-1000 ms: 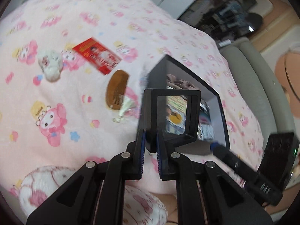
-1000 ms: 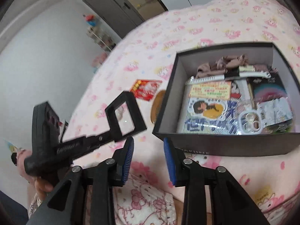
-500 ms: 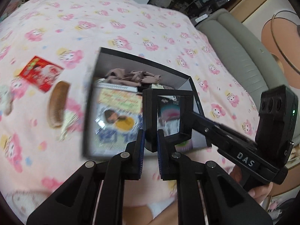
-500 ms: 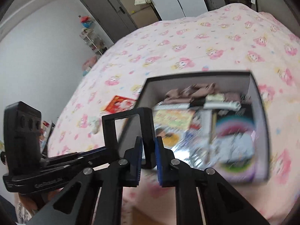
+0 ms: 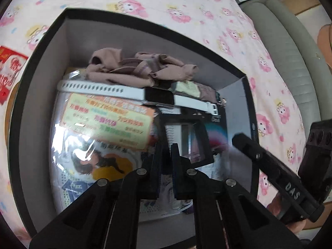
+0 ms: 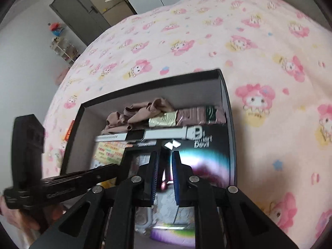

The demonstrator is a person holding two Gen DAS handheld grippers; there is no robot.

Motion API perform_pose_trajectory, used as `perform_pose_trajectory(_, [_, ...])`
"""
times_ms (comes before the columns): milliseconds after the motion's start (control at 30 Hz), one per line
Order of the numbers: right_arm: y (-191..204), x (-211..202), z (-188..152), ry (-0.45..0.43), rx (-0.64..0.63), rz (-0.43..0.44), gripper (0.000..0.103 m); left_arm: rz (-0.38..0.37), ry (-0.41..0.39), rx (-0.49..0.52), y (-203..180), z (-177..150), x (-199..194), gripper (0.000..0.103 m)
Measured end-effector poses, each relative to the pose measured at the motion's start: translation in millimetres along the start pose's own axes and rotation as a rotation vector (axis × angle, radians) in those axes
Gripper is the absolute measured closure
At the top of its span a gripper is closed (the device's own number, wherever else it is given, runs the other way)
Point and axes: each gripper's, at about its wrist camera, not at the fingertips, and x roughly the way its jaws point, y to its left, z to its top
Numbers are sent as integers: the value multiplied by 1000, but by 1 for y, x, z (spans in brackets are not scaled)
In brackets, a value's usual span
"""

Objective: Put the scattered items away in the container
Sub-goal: 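Lower the mirror into the black box and open the left gripper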

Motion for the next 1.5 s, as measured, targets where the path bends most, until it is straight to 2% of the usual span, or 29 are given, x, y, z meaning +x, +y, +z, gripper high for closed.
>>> perform_pose_trajectory(100, [6,8,-7,40,-17,-16,92,17,-18,-15,3,-2,-1,96])
perform_pose_trajectory(200, [6,16,-11,72,-12,-65,92,1,-7,-27,-1,5,7,96])
perform_pose_trajectory(300, [3,19,-11,84,7,-58,92,-8,6,-8,-13,19,18,96])
perform_pose_trajectory(400, [-4,12,-11,52,28,-70,92,-104,44,-1,-24,24,26,95])
perform_pose_trajectory(433, [-6,9,-11,43,35,-74,92,-116,35,-6,-25,23,24,94])
perform_pose_trajectory(533, [-9,3,-11,31,55,-46,92,-66,-10,-10,-22,16,13,92])
perform_pose_trajectory(600, [-7,4,-12,41,40,-53,92,-54,5,-18,-19,15,16,92])
perform_pose_trajectory(700, [-7,12,-13,93,64,6,92,-56,39,-44,-18,24,29,92])
perform_pose_trajectory(900, [-5,13,-11,65,30,-50,92,-99,79,2,-42,35,44,92])
perform_pose_trajectory(1033, [-8,12,-10,58,50,-30,92,-24,32,37,-41,25,25,87])
perform_pose_trajectory(1133, [-10,2,-7,14,68,-40,92,1,92,65,-38,18,33,87])
perform_pose_trajectory(1267, [-17,-22,-5,-79,110,-10,92,-32,154,91,-45,12,52,86])
perform_pose_trajectory(1333, [-21,-29,-4,-102,118,-20,92,-24,164,118,-53,9,59,73])
perform_pose_trajectory(1433, [-29,-31,-3,-102,148,-34,92,8,182,182,-63,7,62,70])
perform_pose_trajectory(1500, [-33,-29,-3,-91,168,-22,92,-14,219,204,-61,7,62,70])
